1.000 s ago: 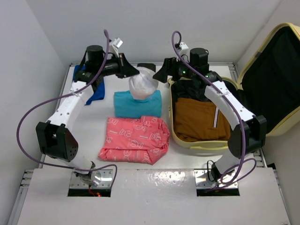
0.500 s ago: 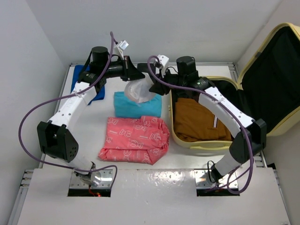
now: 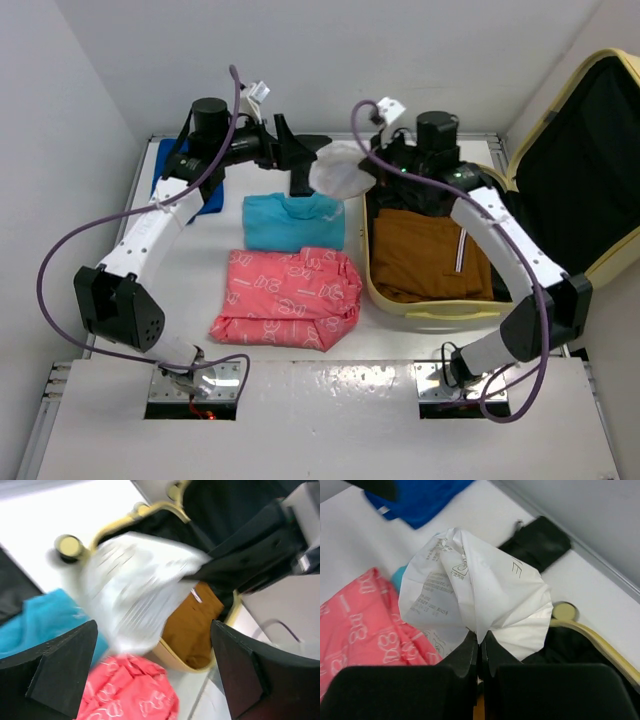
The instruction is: Pack the luggage
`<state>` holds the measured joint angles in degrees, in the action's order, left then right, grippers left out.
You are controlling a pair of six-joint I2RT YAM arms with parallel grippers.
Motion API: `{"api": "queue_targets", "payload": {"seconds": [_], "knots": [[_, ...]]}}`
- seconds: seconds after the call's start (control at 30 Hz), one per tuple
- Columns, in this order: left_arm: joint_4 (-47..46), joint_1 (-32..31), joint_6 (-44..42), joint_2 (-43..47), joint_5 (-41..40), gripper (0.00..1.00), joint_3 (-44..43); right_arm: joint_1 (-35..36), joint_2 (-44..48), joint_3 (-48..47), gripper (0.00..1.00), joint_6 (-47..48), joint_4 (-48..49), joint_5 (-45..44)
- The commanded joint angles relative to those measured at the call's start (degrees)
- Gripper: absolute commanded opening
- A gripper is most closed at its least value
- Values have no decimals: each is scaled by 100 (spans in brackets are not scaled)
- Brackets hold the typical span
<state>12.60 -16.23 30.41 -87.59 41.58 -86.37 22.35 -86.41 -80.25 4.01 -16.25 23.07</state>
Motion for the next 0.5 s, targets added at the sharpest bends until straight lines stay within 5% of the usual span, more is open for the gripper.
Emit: {"api": "queue_targets", "payload": {"seconds": [0.0, 0.47], "knots": [[-170, 207, -342, 418, -668, 100, -117, -555, 493, -88, 0, -330, 122, -171], [-170, 489, -563, 260, -792, 100, 190, -3612, -86, -307, 0, -1895, -862, 689]]}}
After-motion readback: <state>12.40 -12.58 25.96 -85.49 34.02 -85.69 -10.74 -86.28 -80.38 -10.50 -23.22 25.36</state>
